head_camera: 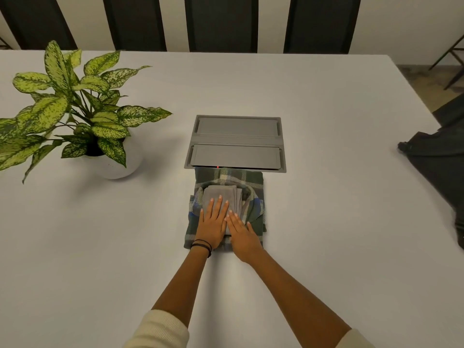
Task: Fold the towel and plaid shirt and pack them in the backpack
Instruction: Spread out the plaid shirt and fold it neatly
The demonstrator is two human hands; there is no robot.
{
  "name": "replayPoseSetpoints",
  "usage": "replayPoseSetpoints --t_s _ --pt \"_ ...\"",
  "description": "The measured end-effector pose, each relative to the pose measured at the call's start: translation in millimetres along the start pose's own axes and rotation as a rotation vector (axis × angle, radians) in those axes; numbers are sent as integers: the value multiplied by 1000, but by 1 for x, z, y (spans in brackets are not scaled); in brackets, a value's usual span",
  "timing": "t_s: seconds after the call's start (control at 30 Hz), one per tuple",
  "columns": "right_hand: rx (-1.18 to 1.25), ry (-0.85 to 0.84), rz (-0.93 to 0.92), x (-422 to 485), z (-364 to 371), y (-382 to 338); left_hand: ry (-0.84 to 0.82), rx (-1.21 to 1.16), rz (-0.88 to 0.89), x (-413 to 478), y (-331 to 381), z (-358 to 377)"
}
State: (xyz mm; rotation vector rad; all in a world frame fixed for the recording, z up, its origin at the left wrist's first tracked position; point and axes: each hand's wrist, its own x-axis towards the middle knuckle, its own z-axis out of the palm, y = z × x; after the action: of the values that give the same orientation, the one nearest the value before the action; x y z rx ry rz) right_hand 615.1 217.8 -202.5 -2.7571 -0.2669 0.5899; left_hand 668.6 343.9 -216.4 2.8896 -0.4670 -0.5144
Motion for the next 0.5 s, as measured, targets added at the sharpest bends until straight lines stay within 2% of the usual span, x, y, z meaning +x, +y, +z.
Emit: replayPoseSetpoints --t_s 0.13,0.27,0.4,0.5 --pt "-36 -55 14 4 -8 2 -63 91 -46 3 4 -10" --pt "-105 -132 2 7 -27 7 -124 126 -10 5 14 -24" --pt "88 -206 -68 5 -50 12 -122 106 -38 7 27 -37" --pt "251 -199 -123 -8 -63 26 -37 88 -34 -2 36 -39"
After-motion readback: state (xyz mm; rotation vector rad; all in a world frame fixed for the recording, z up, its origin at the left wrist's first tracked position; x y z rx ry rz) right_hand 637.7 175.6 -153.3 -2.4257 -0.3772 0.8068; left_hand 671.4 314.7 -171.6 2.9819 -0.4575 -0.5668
